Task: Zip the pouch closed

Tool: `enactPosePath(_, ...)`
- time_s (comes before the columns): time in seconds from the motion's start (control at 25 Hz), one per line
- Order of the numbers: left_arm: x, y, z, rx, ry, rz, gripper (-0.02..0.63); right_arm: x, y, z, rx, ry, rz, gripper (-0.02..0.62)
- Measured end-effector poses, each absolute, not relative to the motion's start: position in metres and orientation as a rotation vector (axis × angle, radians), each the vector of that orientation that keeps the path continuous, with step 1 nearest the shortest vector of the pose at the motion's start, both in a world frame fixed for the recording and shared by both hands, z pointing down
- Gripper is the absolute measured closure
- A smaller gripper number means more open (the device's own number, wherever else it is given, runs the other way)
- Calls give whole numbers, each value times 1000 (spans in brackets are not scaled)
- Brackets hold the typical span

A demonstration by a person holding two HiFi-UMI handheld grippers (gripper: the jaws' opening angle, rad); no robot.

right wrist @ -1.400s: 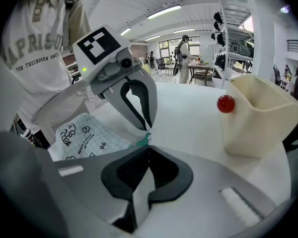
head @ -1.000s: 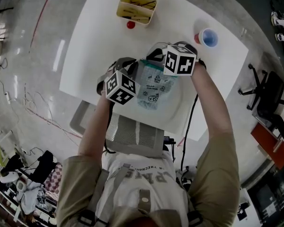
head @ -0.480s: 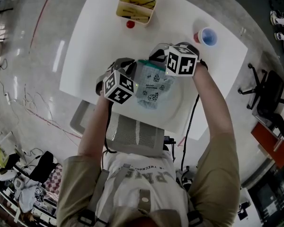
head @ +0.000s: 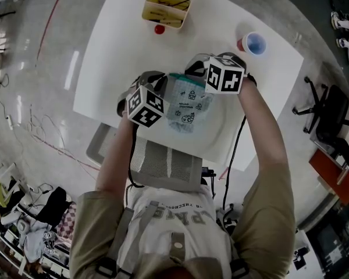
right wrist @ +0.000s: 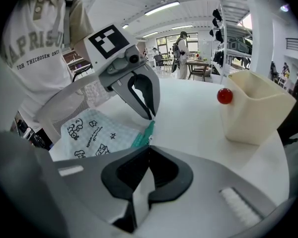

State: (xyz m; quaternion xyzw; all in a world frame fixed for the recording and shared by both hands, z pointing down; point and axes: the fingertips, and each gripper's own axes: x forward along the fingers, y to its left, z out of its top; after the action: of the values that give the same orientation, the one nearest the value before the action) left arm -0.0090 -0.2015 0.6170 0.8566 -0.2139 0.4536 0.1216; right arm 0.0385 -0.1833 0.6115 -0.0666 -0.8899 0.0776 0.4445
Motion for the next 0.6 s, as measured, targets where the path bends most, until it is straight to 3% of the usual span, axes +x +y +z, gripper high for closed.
enactPosePath(0.6, -11, -200, 619, 2487, -613, 1328, 584, 53, -176, 613, -160, -2186, 209, 594)
